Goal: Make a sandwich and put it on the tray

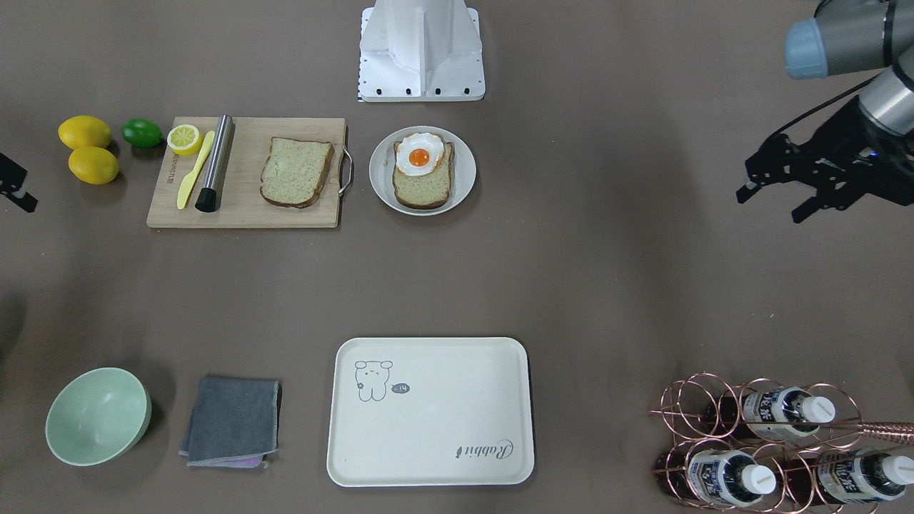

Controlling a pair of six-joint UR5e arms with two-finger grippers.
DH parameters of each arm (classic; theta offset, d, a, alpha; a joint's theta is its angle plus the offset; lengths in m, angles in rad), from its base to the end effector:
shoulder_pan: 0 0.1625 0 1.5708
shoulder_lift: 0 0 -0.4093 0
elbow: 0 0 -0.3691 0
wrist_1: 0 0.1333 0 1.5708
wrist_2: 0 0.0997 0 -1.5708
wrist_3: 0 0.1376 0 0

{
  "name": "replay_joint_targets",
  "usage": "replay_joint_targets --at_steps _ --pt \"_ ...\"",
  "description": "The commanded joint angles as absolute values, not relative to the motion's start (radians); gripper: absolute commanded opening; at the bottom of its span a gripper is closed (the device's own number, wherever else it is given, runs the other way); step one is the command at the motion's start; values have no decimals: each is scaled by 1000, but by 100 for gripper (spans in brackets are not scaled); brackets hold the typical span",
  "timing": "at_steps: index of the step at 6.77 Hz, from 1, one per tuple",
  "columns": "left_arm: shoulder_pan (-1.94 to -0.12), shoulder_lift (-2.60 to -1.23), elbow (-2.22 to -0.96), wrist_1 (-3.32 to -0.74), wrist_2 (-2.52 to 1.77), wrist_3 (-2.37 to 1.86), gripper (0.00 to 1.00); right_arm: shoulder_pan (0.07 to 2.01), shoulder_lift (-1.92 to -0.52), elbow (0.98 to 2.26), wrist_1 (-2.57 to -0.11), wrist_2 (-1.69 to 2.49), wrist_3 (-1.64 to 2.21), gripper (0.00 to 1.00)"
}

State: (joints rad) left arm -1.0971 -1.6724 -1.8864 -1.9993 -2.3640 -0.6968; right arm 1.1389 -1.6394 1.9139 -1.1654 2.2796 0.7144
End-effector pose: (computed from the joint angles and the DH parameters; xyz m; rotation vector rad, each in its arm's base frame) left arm 0.2046 -0.4764 0.4095 0.2544 1.0576 0.1344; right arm -0.1572 -0.4455 0.4893 0.1771 -0.9225 0.0206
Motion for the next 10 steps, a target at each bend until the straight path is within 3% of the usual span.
replay_joint_targets --at_steps 1,5,10 --pt "-943 -1674 -1928 -2119 -2297 -921 98 922 -1619 1965 -1146 2138 1031 99" --pt "-634 -1782 -1931 -2131 -2082 -1175 98 590 -1546 2042 -1120 1899 1347 100" --pt "-560 -1804 -1939 -2132 -1985 -1197 98 358 -1558 2057 -1016 1685 1531 99"
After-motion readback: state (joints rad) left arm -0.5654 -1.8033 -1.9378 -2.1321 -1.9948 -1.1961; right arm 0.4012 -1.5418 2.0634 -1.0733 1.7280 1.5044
